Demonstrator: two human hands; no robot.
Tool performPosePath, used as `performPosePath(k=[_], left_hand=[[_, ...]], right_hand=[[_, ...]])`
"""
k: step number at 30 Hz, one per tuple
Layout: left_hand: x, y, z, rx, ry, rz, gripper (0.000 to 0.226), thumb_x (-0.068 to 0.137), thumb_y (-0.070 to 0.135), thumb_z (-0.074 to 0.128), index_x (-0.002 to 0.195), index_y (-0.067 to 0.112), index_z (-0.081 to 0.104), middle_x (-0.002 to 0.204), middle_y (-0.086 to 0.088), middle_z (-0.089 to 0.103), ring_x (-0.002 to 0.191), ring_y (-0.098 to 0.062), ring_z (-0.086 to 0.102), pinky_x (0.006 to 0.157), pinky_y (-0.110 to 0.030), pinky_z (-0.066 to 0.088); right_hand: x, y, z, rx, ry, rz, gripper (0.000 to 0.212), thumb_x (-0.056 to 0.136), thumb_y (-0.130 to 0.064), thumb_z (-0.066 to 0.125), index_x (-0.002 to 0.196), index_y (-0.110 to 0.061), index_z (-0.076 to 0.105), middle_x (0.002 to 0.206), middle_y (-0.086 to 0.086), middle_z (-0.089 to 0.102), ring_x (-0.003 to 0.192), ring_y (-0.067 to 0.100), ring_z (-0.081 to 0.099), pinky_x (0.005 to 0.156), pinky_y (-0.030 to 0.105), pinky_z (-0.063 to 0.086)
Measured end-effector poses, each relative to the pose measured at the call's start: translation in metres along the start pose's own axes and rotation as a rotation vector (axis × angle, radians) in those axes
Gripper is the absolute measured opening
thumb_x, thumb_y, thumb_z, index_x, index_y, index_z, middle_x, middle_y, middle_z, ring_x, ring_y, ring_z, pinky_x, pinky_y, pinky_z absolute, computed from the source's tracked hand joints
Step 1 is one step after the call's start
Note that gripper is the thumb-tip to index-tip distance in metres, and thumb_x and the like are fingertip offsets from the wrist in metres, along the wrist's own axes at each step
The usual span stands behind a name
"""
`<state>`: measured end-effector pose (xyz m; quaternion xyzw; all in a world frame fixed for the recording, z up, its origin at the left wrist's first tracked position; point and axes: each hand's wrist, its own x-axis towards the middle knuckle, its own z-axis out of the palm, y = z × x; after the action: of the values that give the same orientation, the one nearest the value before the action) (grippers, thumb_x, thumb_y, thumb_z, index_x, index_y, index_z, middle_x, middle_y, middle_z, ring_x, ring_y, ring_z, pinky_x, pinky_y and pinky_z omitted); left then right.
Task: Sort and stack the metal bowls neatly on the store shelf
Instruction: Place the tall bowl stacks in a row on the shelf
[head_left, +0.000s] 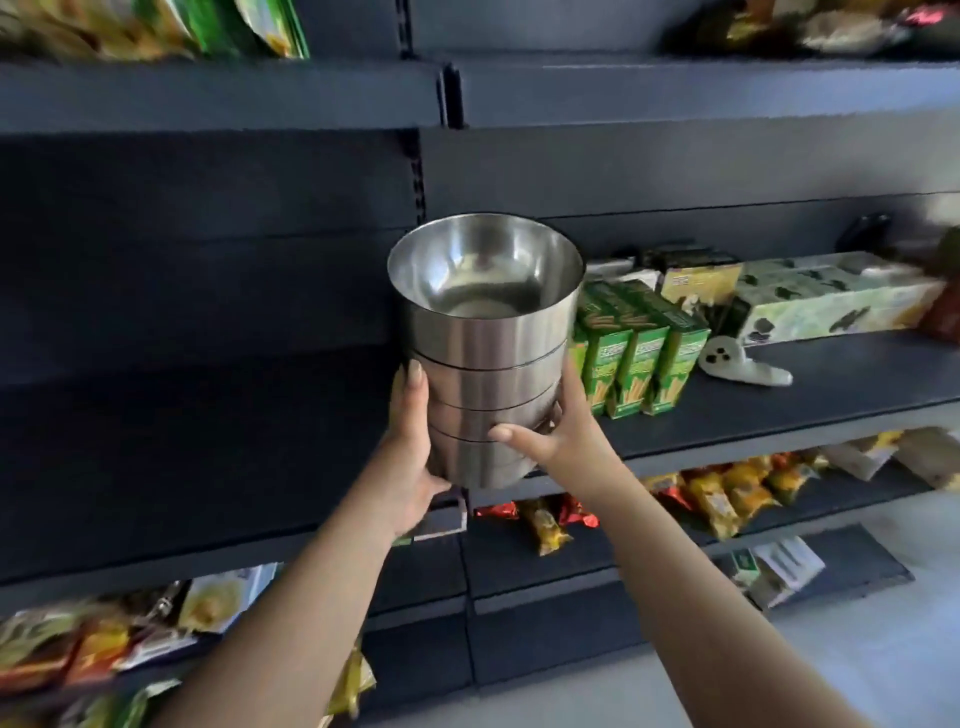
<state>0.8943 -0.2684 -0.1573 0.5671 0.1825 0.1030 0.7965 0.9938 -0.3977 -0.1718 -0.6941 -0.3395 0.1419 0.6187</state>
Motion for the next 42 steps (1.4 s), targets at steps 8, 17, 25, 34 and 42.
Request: performPosePath(k=[8,17,25,34,42], left_hand=[[0.019,0.027,-0.083,0.021,0.171,0.016,0.107,0.039,0.095,0.042,0.136,0.052,0.03,0.14,0.017,0.045,0.126,-0.017,0.045,0.092,-0.052,0.04],[0.063,0.034,-0.138,-0.014,0.175,-0.039,0.106,0.041,0.09,0.039,0.138,0.049,0.028,0.142,0.018,0.041,0.128,-0.015,0.041,0.094,-0.055,0.034],[0.084,0.002,-0.148,-0.082,0.208,-0.105,0.129,0.023,0.096,0.049,0.141,0.049,0.022,0.15,0.014,0.031,0.139,-0.021,0.029,0.106,-0.067,0.02],[0.094,-0.009,-0.137,-0.041,0.268,-0.115,0.105,0.052,0.088,0.034,0.145,0.045,0.011,0.153,0.012,0.025,0.141,-0.022,0.023,0.108,-0.065,0.012],[0.099,-0.014,-0.128,-0.063,0.357,-0.059,0.106,0.05,0.084,0.037,0.144,0.042,0.017,0.152,0.01,0.028,0.138,-0.018,0.03,0.11,-0.049,0.023]], right_hand=[[0.066,0.01,0.084,0.07,-0.112,-0.027,0.118,0.055,-0.047,0.081,0.148,-0.018,0.016,0.144,-0.002,0.041,0.132,0.009,0.042,0.11,0.041,0.037],[0.112,0.037,0.132,0.044,-0.063,0.057,0.124,0.053,-0.051,0.082,0.149,-0.018,0.011,0.148,-0.001,0.036,0.136,0.009,0.037,0.113,0.04,0.033],[0.119,0.079,0.136,-0.012,-0.102,0.182,0.133,0.048,-0.062,0.085,0.15,-0.024,0.008,0.151,-0.001,0.033,0.139,0.013,0.033,0.113,0.047,0.031],[0.116,0.093,0.127,-0.013,-0.101,0.241,0.13,0.049,-0.062,0.084,0.149,-0.029,0.008,0.149,-0.003,0.037,0.137,0.014,0.036,0.111,0.049,0.033],[0.12,0.086,0.132,-0.003,-0.09,0.223,0.132,0.054,-0.062,0.08,0.151,-0.022,0.0,0.154,0.0,0.029,0.14,0.011,0.03,0.116,0.043,0.027]])
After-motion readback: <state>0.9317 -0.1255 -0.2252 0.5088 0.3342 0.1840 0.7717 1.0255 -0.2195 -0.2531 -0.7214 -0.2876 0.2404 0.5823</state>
